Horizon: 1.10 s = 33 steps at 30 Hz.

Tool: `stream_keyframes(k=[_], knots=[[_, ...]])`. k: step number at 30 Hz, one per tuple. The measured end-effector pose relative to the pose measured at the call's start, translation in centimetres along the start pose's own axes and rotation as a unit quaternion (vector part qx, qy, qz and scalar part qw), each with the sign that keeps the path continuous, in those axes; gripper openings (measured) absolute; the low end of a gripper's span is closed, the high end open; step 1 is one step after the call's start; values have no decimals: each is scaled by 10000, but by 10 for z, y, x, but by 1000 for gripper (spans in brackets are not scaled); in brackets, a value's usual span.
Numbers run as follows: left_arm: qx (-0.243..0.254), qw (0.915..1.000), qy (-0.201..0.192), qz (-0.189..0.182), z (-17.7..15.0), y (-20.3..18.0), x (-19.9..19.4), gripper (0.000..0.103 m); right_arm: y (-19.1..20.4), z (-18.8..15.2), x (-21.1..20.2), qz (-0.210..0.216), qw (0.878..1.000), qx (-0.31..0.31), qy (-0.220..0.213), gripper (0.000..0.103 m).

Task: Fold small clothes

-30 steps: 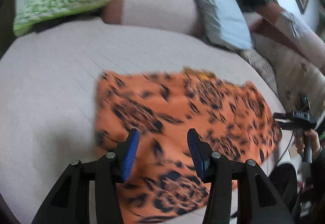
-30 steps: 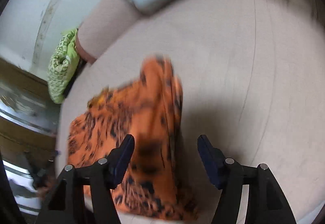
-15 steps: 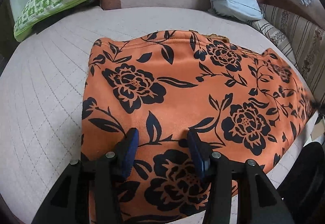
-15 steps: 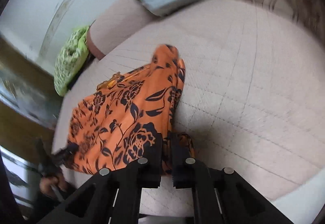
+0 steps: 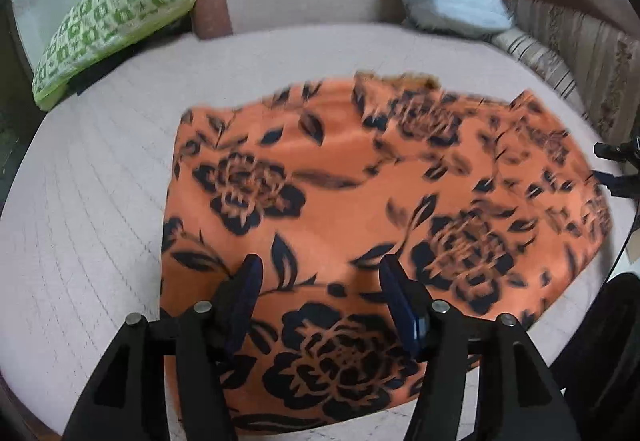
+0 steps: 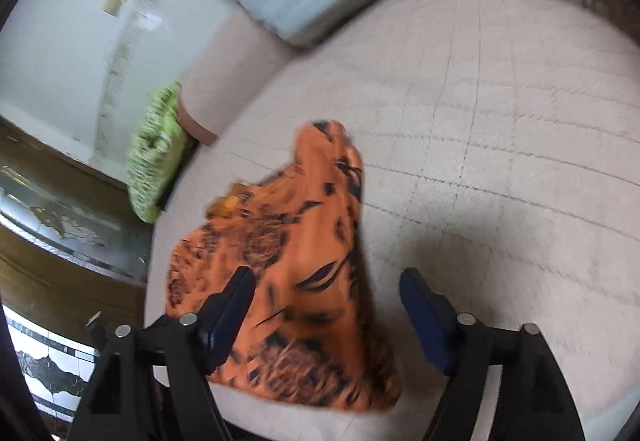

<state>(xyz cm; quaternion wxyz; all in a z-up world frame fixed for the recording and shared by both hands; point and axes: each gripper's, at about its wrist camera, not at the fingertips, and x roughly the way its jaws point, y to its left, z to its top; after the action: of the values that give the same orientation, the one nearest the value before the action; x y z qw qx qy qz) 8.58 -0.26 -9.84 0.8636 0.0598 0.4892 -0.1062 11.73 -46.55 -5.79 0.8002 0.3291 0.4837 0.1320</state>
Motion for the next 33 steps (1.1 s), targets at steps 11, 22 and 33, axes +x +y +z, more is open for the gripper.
stream_keyframes(k=[11, 22, 33], knots=[[-13, 9999, 67, 79, -9, 2, 13, 64, 13, -36, 15, -811, 9940, -548, 480, 10], [30, 9999, 145, -82, -15, 0, 14, 68, 39, -3, -12, 1441, 9892, -260, 92, 29], [-320, 9995, 4, 20, -24, 35, 2, 73, 48, -26, 0, 1235, 9917, -70, 339, 31]])
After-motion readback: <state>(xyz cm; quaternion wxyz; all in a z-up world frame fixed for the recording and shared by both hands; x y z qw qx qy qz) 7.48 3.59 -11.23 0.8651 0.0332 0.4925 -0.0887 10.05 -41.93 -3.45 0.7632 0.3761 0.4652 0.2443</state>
